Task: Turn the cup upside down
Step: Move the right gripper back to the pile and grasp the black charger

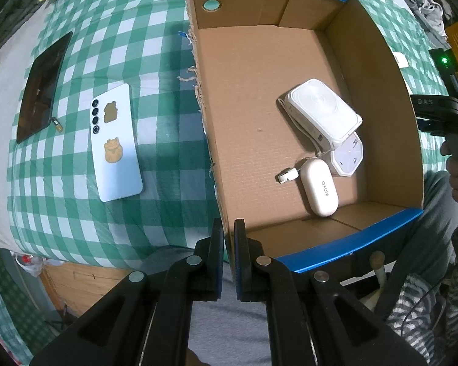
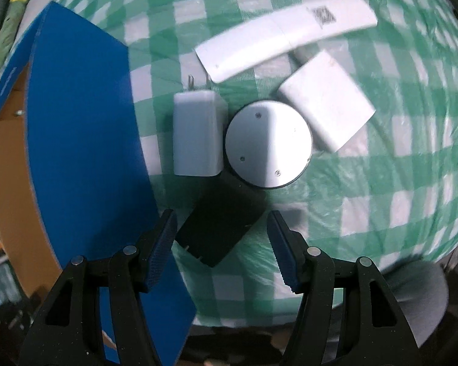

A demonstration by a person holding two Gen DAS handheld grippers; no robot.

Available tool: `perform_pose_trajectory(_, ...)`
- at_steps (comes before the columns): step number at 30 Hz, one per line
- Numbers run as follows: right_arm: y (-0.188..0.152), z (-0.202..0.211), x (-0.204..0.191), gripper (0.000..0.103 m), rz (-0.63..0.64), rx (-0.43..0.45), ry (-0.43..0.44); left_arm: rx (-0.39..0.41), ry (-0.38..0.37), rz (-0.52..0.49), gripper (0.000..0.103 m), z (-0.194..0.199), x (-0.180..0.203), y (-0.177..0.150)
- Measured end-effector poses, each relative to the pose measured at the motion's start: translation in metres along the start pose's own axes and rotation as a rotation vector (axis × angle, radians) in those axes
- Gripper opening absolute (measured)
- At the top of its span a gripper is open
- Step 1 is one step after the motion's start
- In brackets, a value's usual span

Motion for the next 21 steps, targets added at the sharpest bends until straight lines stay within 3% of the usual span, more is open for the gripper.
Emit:
perform_pose_trajectory(7, 0.001, -0.022, 0.011, 0.062, -0.009, -0.012, -0.009, 0.001, 0.002, -0.001, 0.004, 0.000, 0.000, 0.000)
perform_pose_trajectory(17, -0.022, -0.024, -0.002, 0.046, 0.312, -0.001, -0.186, 0.002, -0.001, 0.003, 0.004, 0.000, -0.001, -0.001)
perform_pose_trajectory(21, -0.028, -0.029, -0.003, 0.046, 0.330, 0.005, -0.197, 0.001, 0.002, -0.002, 0.004, 0.000, -0.001, -0.001)
Point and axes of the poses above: each gripper's, at about its wrist camera, not at the fingertips, and z roughly against the way its jaws point, x to its right, y to its top, the point moved 7 cm from there along -z, roughly the way its jaws point, and after that the axes turned 1 degree about -x, right-handed, at the moved point
